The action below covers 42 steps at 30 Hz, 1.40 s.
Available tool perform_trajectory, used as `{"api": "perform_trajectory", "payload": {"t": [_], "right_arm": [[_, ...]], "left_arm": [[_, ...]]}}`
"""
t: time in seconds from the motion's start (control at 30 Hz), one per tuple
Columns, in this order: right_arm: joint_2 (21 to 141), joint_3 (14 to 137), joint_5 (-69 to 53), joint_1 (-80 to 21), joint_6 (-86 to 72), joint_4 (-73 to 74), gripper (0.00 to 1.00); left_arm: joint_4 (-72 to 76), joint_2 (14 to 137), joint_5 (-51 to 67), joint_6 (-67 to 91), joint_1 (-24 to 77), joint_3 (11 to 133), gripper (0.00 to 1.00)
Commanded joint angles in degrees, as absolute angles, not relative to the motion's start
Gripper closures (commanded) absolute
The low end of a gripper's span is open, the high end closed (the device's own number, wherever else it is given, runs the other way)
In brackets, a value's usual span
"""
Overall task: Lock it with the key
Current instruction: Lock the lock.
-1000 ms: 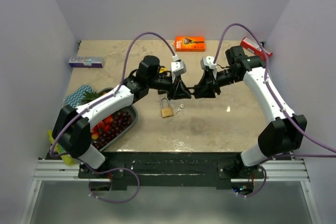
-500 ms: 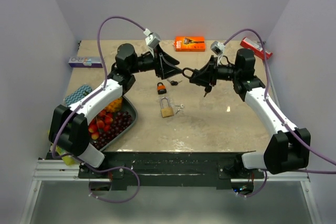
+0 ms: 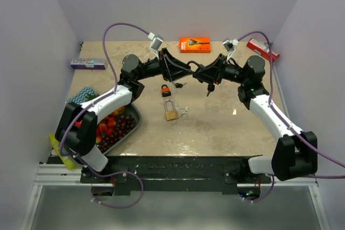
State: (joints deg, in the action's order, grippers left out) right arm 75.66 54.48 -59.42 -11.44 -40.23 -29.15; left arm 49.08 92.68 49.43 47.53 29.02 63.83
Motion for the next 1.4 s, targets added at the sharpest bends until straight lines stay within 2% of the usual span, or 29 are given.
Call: {"api": "perform_trajectory", "payload": {"t": [0.0,0.1,0.23,0.33,0.4,0.43,0.47,0.53,0.57,0.67,0.73,0.83,0.93,1.07,1.23,1.37], "right_arm": [[73.1,55.5,-57.0,-13.0,-45.1,-38.5,1.0],[72.6,55.3,-56.1,-13.9,-45.4,-39.1,1.0],[72.6,55.0,-55.0,-15.1,-45.1,-39.4,1.0],[72.9,54.8,-54.5,-15.5,-44.9,-39.5,1.0],[73.0,54.7,-54.6,-15.5,-44.9,-39.4,1.0],[73.5,54.8,-54.8,-15.6,-44.6,-38.6,1.0],[73.6,54.9,-55.2,-15.5,-44.0,-37.5,0.99],[73.7,56.2,-56.7,-15.6,-40.1,-31.8,0.83],[73.7,56.7,-57.0,-15.5,-38.3,-29.4,0.64],[73.0,58.5,-58.2,-15.1,-31.0,-19.7,0.42],[73.0,60.2,-58.8,-14.4,-25.0,-11.8,0.34],[73.4,61.9,-59.8,-12.4,-19.1,-4.2,0.27],[74.1,63.6,-60.6,-10.6,-12.1,3.1,0.26],[74.9,65.0,-61.5,-10.1,-4.6,8.8,0.31],[75.5,64.8,-62.5,-10.2,-3.0,8.6,0.48],[75.3,63.6,-63.3,-10.3,-2.4,9.8,0.48]], "left_arm": [[57.0,94.1,47.2,52.3,30.1,65.4,0.52],[57.3,94.8,45.5,53.6,30.1,66.0,0.6],[58.2,96.0,44.6,55.1,30.9,67.5,0.64],[59.1,96.3,44.1,55.9,31.4,67.9,0.74],[59.6,96.5,44.1,56.2,31.4,67.9,0.95],[59.7,96.4,44.1,56.3,31.5,67.8,1.0],[59.6,96.3,44.3,56.3,31.4,67.7,1.0],[58.9,95.9,44.6,56.3,30.3,67.4,1.0],[58.5,95.7,44.5,56.2,29.3,67.3,1.0],[57.7,95.2,46.2,54.9,27.0,67.3,1.0],[57.1,94.8,48.2,54.5,26.2,67.4,1.0],[57.1,94.1,51.0,54.3,25.1,67.1,1.0],[56.7,92.9,51.9,54.2,24.7,65.7,1.0],[56.6,91.8,52.1,54.1,24.6,64.4,1.0],[56.9,91.6,52.5,54.3,24.6,64.2,1.0],[57.3,91.7,52.1,54.8,24.6,64.6,1.0]]}}
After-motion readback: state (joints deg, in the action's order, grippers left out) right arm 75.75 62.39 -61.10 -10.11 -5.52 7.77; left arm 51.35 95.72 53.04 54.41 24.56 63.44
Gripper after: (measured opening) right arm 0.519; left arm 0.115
